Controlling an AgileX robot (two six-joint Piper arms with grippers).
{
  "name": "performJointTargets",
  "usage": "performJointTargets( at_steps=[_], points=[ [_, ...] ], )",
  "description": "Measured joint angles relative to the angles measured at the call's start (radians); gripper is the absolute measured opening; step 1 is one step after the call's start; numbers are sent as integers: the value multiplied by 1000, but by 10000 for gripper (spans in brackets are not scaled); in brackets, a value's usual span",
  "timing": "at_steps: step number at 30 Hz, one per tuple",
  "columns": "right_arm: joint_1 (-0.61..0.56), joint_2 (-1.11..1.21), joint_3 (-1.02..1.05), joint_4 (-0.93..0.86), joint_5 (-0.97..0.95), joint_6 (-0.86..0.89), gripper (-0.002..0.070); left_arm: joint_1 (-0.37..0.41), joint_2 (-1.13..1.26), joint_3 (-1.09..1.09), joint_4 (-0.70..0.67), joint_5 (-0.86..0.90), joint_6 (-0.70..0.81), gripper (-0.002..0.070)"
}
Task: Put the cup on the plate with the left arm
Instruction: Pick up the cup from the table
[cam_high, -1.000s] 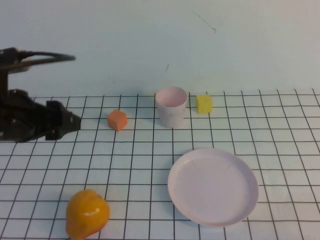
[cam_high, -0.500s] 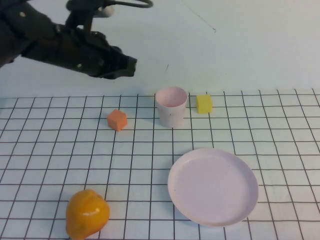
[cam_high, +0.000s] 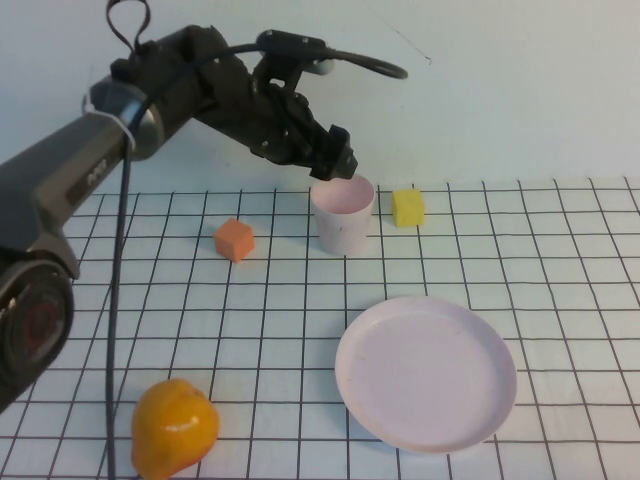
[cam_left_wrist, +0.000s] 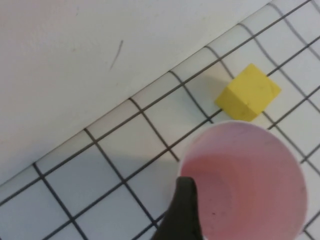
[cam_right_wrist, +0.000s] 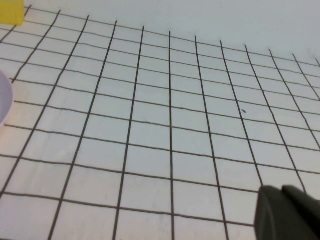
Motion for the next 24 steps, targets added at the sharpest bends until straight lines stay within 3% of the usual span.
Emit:
performJointTargets(
  at_steps=[4,8,12,18,20,24],
  points=[
    [0,0,0,0,0,0,-2,-16,68,-59,120,-16,-66,568],
    [0,0,0,0,0,0,-2,-25,117,-73,172,-26,-86,507],
    [0,0,0,0,0,0,-2,-28,147,-73,183,-26,-86,391],
    [0,0,0,0,0,0,-2,-28,161,-73,191,-5,-86,78],
    [0,0,0,0,0,0,-2,-28,161,-75,193,12,-86,34],
    [0,0,0,0,0,0,-2,-30,152,-77,201,62,-87,17]
  ],
)
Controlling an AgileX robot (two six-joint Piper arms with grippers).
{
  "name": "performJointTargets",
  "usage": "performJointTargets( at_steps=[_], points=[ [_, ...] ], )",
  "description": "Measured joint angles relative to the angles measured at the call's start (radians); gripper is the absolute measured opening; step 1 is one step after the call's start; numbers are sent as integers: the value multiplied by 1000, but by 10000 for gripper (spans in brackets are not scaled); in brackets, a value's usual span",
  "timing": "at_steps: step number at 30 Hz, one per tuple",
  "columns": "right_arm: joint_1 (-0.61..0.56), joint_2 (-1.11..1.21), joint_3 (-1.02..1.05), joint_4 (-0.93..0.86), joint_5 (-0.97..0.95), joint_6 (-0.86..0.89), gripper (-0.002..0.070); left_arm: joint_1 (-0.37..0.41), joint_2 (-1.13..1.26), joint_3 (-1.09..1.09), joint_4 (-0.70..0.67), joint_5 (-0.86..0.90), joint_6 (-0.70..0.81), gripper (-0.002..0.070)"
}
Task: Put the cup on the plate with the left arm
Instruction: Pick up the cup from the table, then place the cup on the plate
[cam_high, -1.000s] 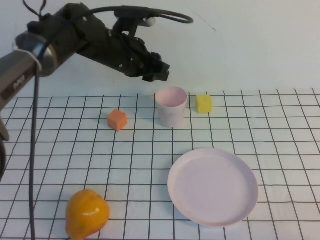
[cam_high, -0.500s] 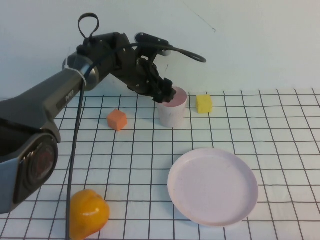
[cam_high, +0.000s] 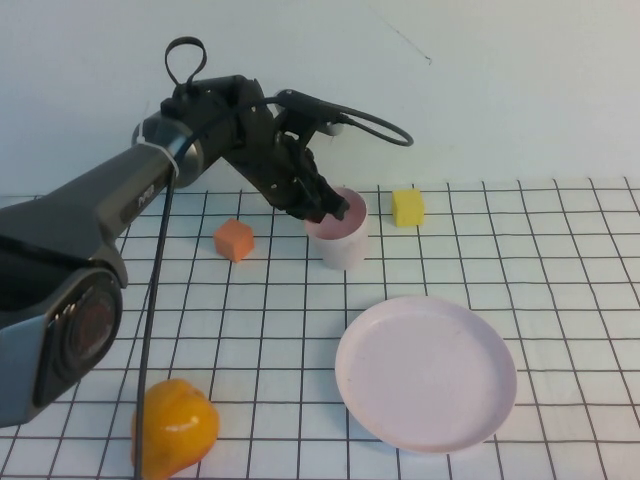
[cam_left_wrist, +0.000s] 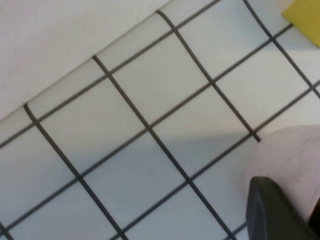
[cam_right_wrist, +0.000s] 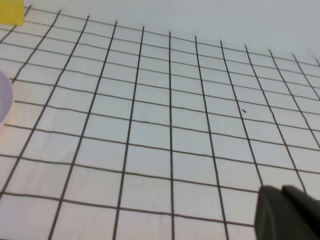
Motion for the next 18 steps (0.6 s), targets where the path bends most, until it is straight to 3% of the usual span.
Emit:
performJointTargets(
  at_steps=[10,18],
  points=[
    [0,0,0,0,0,0,-2,-6,-150,-6,-103,202,37,17],
    [0,0,0,0,0,0,-2,-75,-247,-6,-98,360,87,16]
  ],
)
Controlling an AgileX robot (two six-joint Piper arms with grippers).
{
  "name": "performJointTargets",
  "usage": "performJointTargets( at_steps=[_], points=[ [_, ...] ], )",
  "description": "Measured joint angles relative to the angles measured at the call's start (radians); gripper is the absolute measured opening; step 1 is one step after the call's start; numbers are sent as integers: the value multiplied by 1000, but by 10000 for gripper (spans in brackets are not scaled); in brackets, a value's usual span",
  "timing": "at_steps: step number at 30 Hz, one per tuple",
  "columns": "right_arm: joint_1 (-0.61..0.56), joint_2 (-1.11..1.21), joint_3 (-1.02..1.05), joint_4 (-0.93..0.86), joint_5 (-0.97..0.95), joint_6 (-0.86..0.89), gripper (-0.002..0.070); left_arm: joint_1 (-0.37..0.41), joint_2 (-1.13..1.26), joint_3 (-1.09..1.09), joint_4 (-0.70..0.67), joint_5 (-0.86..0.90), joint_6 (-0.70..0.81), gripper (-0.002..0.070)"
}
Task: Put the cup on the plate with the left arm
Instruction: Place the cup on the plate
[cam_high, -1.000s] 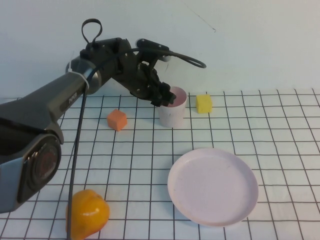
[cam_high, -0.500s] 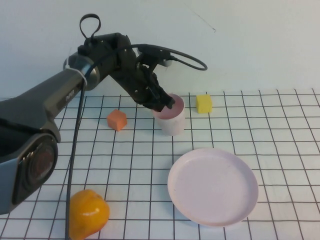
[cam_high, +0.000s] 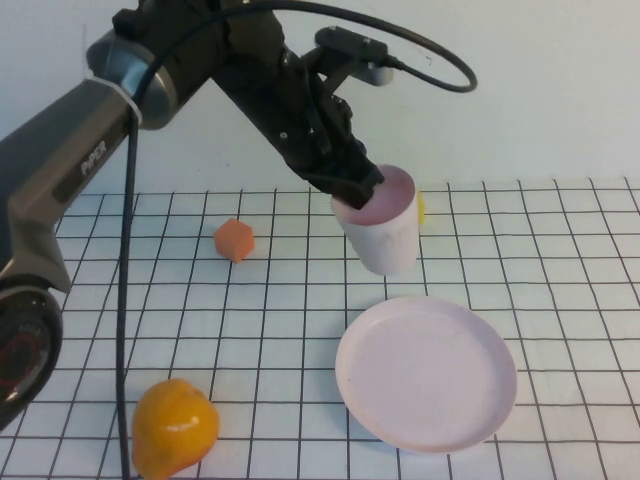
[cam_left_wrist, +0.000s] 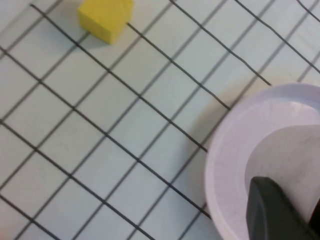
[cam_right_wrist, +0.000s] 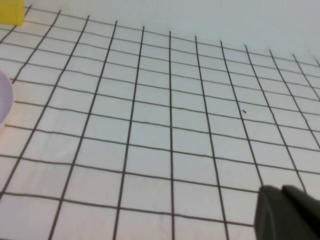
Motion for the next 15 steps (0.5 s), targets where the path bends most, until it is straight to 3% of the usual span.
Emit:
performJointTargets(
  at_steps=[8,15],
  points=[
    [0,0,0,0,0,0,-2,-115,-9,128,12,18,17,16],
    [0,0,0,0,0,0,-2,-156,-9,282,35,-138,30,16]
  ],
)
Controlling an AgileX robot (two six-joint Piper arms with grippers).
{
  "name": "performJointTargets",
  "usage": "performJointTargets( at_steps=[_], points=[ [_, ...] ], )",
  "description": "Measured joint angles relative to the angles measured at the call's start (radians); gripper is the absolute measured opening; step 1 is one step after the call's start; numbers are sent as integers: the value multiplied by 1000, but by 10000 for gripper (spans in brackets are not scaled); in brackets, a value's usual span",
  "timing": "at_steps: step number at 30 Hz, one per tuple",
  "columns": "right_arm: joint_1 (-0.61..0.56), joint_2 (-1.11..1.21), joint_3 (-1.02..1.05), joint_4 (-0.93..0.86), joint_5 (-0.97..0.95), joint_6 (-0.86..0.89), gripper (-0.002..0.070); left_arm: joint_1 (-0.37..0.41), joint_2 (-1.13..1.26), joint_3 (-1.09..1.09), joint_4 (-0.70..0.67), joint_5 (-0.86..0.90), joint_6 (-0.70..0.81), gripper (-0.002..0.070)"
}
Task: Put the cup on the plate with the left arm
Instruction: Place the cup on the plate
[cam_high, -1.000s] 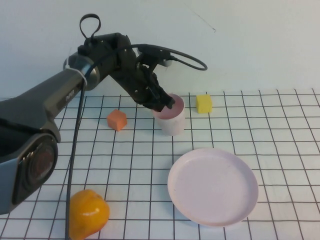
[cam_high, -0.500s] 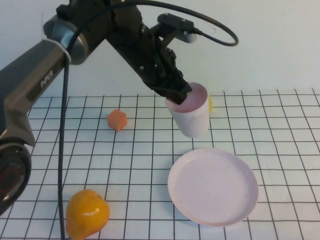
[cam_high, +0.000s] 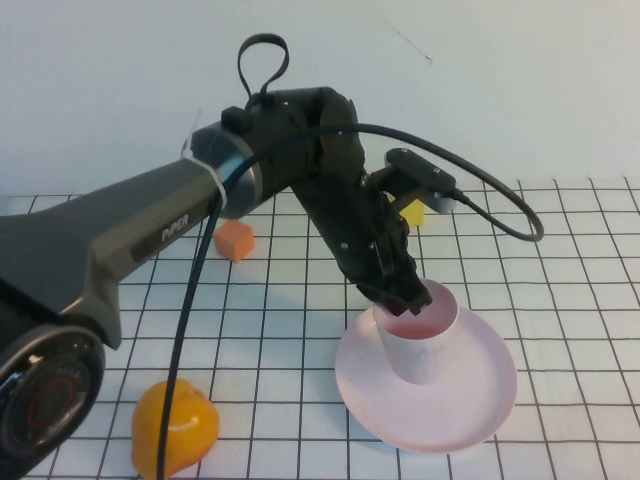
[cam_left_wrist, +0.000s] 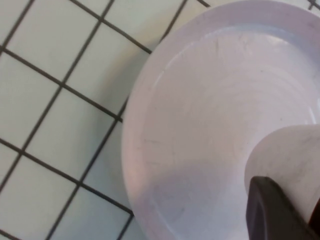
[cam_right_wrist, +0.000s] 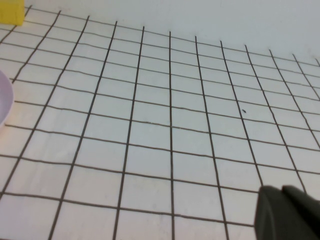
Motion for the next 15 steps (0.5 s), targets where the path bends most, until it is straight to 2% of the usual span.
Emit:
performJointTargets(
  at_steps=[6,12,15],
  points=[
    [0,0,0,0,0,0,-2,-19,3,43,17,-133,13,16],
    [0,0,0,0,0,0,-2,-26,26,45,17,-142,20,18],
    [0,0,0,0,0,0,-2,-27,34,45,17,-137,28,64]
  ],
)
